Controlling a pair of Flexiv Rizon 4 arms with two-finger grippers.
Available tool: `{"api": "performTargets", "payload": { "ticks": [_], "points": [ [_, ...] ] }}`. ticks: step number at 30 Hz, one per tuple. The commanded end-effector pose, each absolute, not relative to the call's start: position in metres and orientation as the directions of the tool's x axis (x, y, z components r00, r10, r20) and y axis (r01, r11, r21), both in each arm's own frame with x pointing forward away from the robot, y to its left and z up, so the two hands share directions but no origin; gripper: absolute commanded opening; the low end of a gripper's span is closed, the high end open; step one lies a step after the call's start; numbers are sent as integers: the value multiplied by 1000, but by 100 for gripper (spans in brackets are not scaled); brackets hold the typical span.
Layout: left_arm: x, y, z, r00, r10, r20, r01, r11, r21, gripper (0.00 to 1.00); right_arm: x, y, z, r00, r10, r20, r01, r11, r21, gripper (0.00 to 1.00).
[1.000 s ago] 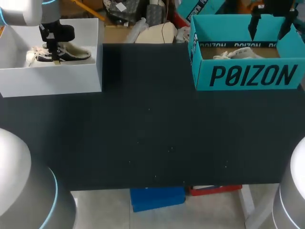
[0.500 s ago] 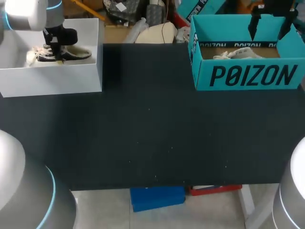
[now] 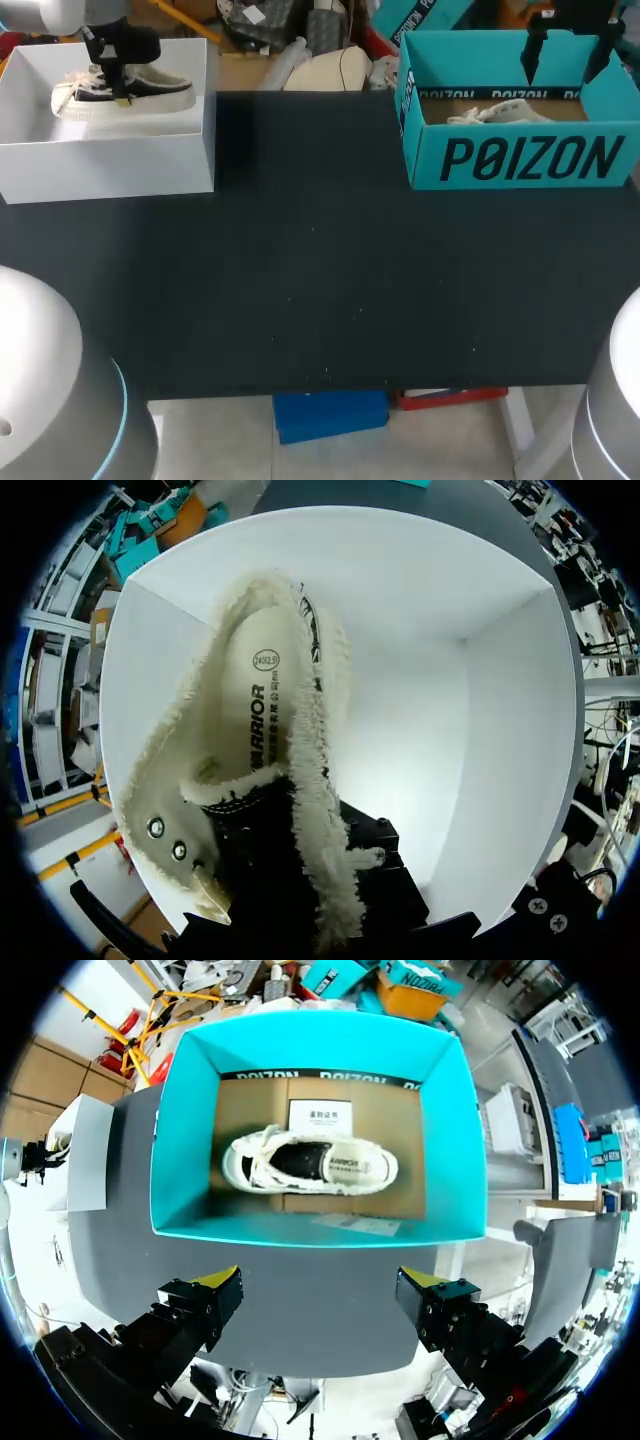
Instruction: Take the shoe out of the shoebox, open the shoe tongue, remove and reinsert the insole, then place the shoe into the shoebox
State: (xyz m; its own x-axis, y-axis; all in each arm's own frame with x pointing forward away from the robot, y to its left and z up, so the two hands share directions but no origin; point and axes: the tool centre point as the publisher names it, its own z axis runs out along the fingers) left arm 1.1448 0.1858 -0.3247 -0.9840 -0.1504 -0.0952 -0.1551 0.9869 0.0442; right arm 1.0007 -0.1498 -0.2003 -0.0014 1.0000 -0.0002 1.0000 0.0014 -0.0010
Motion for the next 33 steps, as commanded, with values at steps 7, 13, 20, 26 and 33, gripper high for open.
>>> {"api": "performTargets", "payload": {
  "ticks": [7,13,20,26,33],
  "points": [
    [1072,152,-183,-879,-279,-386,-287,957,-36,0,1000,-150,-200,-1,1000,0,1000,1,-1,100],
    [1038,117,-132,-823,-278,-494,-272,958,-87,0,1000,-150,-200,-1,1000,0,1000,1,-1,100],
    [985,55,-115,-810,-224,-542,-220,973,-73,0,1000,-150,-200,-1,1000,0,1000,1,-1,100],
    [932,-8,-124,-809,-186,-558,-187,981,-56,0,1000,-150,-200,-1,1000,0,1000,1,-1,100],
    [879,-65,-150,-807,-193,-557,-187,980,-69,0,1000,-150,-200,-1,1000,0,1000,1,-1,100]
  ]
}}
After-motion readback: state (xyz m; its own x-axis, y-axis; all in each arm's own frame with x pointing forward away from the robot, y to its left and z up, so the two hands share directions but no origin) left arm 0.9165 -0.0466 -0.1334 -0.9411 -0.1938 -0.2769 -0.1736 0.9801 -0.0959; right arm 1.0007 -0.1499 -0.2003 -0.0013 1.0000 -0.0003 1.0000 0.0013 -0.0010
